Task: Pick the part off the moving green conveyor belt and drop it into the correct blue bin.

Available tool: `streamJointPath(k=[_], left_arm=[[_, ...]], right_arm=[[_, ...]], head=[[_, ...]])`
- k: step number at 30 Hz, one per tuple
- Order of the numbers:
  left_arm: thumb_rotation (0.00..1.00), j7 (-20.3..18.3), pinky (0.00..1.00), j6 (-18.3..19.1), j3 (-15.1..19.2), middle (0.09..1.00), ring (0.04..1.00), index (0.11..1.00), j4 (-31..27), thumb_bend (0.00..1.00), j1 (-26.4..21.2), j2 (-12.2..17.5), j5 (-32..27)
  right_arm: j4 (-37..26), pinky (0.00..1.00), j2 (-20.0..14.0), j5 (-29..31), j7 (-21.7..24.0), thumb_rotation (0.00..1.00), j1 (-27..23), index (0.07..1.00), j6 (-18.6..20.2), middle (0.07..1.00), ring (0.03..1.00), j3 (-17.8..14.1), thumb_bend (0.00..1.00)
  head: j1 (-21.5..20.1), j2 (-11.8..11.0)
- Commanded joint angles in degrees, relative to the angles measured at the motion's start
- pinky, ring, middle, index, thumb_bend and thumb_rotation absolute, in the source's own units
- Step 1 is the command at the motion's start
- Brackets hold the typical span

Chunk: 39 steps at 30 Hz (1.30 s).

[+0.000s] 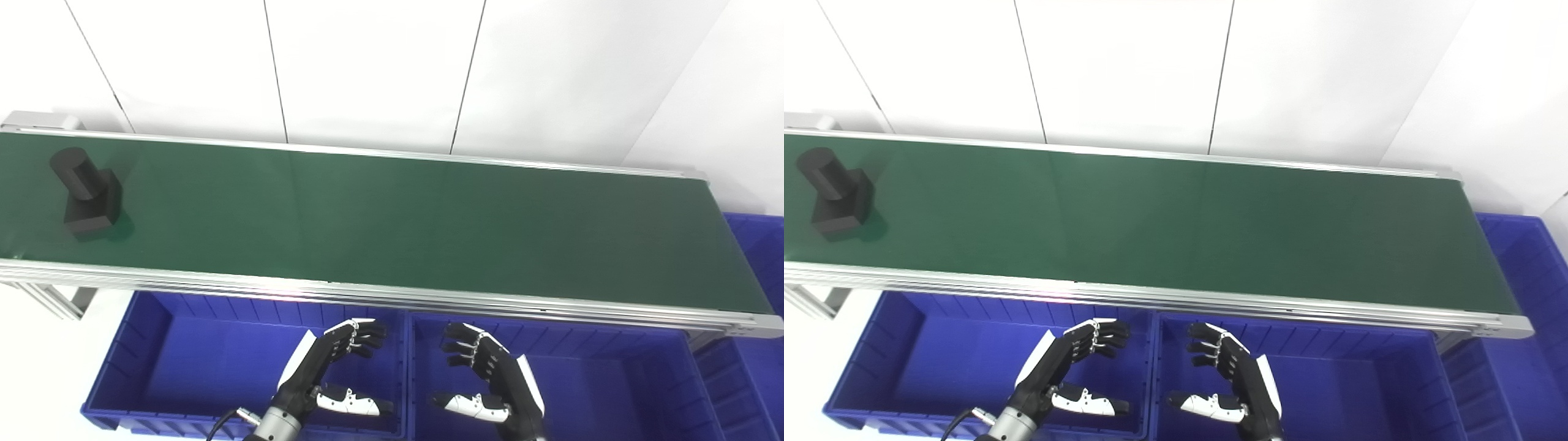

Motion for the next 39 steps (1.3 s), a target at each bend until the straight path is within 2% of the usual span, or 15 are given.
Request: streamJointPath(k=[1, 23, 31, 35, 39], left_arm=[[0.09, 0.5, 0.64, -2.3, 0.1, 0.732, 0.697, 0.726, -1.7, 0.86, -0.3, -0.2, -0.1], [0.09, -0.2, 0.64, -2.3, 0.8, 0.731, 0.696, 0.726, -1.2, 0.86, -0.7, -0.2, -1.2], [0.08, 0.3, 0.64, -2.3, 0.5, 0.731, 0.695, 0.723, 0.1, 0.86, -1.2, -0.3, -0.7], [0.09, 0.5, 0.64, -2.3, 0.2, 0.732, 0.697, 0.726, 1.1, 0.86, -1.5, -0.5, -0.7], [0.08, 2.1, 0.64, -2.3, -0.9, 0.730, 0.695, 0.721, 2.8, 0.87, -2.0, -1.1, 0.3]], right_arm=[[-1.5, 0.64, 0.4, 0.1, 0.3, 0.20, -0.5, 0.742, -2.0, 0.771, 0.715, 0.1, 0.84], [-1.8, 0.62, 0.2, -1.5, -1.3, 0.18, -0.4, 0.741, -2.0, 0.779, 0.707, 2.7, 0.84], [-0.6, 0.62, 0.2, -1.2, -1.5, 0.18, -0.9, 0.737, -2.0, 0.779, 0.707, 2.6, 0.84], [0.1, 0.62, -0.2, -1.0, -1.4, 0.18, -1.1, 0.736, -2.0, 0.779, 0.709, 2.5, 0.83], [1.2, 0.62, -0.9, -0.5, -0.7, 0.18, -1.3, 0.737, -2.0, 0.782, 0.708, 1.9, 0.83]], head=[[-0.1, 0.1], [-0.8, 0.0], [-0.2, -1.4], [2.1, -2.7], [7.5, -4.7]])
